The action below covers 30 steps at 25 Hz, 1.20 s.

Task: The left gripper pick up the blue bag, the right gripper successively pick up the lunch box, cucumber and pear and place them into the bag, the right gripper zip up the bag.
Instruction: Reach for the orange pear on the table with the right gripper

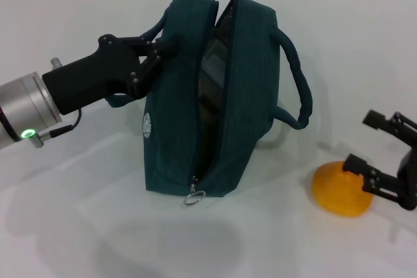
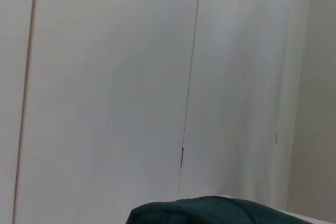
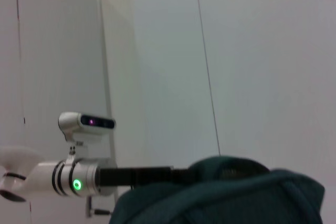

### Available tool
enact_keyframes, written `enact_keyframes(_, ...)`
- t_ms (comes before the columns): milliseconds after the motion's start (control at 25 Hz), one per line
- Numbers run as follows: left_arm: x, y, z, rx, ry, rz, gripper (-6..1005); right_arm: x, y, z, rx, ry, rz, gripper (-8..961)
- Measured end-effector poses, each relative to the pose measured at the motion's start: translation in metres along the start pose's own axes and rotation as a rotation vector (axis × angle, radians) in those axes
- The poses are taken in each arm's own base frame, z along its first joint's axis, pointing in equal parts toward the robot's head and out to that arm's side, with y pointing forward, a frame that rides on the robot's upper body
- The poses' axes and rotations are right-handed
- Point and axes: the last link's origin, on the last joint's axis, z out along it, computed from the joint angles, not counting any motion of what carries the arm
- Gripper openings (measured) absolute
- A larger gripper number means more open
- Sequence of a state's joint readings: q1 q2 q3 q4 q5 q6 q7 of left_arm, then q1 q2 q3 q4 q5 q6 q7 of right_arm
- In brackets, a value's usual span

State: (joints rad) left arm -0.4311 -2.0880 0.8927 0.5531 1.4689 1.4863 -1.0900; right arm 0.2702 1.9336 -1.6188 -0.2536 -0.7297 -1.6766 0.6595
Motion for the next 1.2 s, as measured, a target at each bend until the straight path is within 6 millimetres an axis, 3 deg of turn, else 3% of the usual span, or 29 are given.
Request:
enact_keyframes(200, 0.0, 0.0, 0.0, -0.002, -0.002, 0.01, 35, 0.005, 0.003, -0.01, -0.004, 0.035, 0.023, 843)
enact_keyframes(320, -0.001, 0.001, 0.0, -0.006, -0.005, 0.011, 35, 0.009, 0.006, -0.011, -0.01, 0.052, 0.03, 765)
enact_keyframes(520, -0.001, 0.002, 0.001, -0.012, -0.007, 0.016, 35, 0.014, 0.007, -0.012, 0.007, 0.072, 0.032, 728)
enact_keyframes(760, -0.001, 0.002, 0.001, -0.016, -0.005, 0.028, 35, 0.02, 0.006, -0.009, 0.033, 0.096, 0.025, 566)
enact_keyframes(1200, -0.001, 0.002, 0.0, -0.005, 0.007, 0.04, 35, 0.023, 0.002, 0.0, 0.035, 0.115, 0.016, 357)
